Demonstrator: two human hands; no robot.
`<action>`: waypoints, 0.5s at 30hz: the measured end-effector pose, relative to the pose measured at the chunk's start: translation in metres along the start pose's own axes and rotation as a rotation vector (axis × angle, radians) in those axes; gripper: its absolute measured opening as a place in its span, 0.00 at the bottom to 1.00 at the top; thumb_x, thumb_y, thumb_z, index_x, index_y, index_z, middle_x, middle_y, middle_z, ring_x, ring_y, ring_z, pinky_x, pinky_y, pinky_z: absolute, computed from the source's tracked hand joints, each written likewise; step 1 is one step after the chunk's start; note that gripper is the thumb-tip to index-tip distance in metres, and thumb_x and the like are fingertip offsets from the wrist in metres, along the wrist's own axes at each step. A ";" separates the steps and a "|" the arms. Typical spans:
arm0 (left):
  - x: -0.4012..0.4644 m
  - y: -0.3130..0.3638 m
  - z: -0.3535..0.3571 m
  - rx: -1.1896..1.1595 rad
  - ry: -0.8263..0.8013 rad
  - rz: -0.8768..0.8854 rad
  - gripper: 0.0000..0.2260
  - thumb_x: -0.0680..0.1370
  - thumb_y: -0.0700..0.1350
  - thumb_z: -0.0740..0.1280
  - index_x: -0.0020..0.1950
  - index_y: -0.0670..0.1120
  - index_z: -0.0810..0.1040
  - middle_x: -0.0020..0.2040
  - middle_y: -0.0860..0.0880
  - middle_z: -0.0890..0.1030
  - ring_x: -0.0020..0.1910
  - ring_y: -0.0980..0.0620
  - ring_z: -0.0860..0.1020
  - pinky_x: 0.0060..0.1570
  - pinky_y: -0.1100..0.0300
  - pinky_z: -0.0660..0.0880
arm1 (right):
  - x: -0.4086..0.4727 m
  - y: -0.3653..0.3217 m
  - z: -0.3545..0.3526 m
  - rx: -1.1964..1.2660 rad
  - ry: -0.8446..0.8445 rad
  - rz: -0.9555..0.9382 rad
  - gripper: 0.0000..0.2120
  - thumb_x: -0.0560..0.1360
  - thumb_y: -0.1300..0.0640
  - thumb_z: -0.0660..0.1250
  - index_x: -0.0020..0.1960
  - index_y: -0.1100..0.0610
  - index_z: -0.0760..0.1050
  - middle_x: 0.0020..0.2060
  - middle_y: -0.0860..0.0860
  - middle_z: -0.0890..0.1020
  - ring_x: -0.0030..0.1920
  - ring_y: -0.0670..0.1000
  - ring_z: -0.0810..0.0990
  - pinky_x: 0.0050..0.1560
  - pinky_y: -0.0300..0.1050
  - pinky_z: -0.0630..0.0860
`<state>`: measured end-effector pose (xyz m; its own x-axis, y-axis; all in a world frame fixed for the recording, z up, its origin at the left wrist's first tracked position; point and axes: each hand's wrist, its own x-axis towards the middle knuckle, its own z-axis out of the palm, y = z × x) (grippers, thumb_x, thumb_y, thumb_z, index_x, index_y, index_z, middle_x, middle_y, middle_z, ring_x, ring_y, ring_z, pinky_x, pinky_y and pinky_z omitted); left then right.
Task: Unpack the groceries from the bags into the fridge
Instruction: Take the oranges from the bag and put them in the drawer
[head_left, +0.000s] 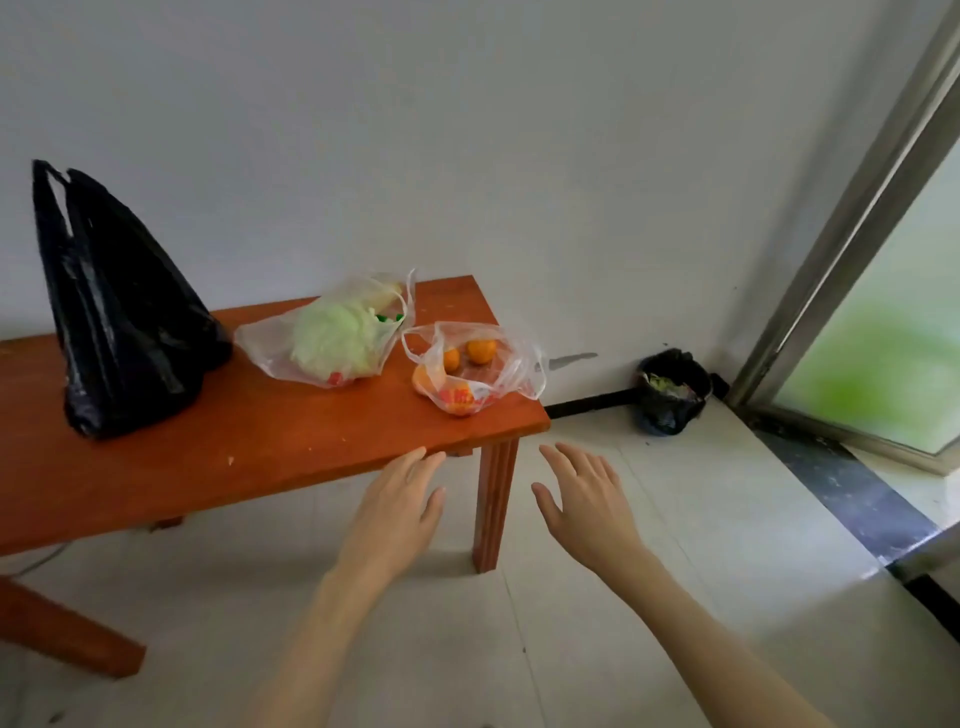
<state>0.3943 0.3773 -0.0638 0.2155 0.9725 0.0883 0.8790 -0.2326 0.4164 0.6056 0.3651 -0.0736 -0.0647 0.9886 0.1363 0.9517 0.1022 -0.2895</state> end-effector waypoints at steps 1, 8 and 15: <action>0.017 -0.004 -0.001 0.015 -0.013 -0.002 0.21 0.81 0.49 0.56 0.73 0.50 0.61 0.74 0.50 0.61 0.73 0.54 0.58 0.71 0.58 0.55 | 0.019 0.004 0.002 0.002 -0.005 0.005 0.22 0.79 0.48 0.57 0.71 0.53 0.63 0.68 0.50 0.69 0.69 0.51 0.65 0.71 0.50 0.57; 0.117 -0.031 0.004 0.059 -0.030 0.004 0.20 0.81 0.51 0.54 0.73 0.51 0.61 0.74 0.51 0.61 0.72 0.54 0.59 0.70 0.60 0.56 | 0.123 0.025 0.023 0.010 -0.078 0.022 0.24 0.79 0.47 0.57 0.72 0.52 0.61 0.70 0.50 0.67 0.70 0.52 0.64 0.70 0.47 0.58; 0.202 -0.058 0.027 0.046 -0.063 0.056 0.19 0.80 0.50 0.57 0.72 0.51 0.63 0.71 0.51 0.66 0.69 0.55 0.64 0.67 0.61 0.61 | 0.200 0.037 0.044 0.058 -0.141 0.041 0.22 0.79 0.50 0.56 0.72 0.53 0.61 0.71 0.51 0.66 0.70 0.52 0.63 0.70 0.47 0.57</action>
<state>0.3987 0.5870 -0.0947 0.2900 0.9556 0.0524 0.8832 -0.2883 0.3698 0.6150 0.5715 -0.0992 -0.0714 0.9974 -0.0098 0.9359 0.0636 -0.3465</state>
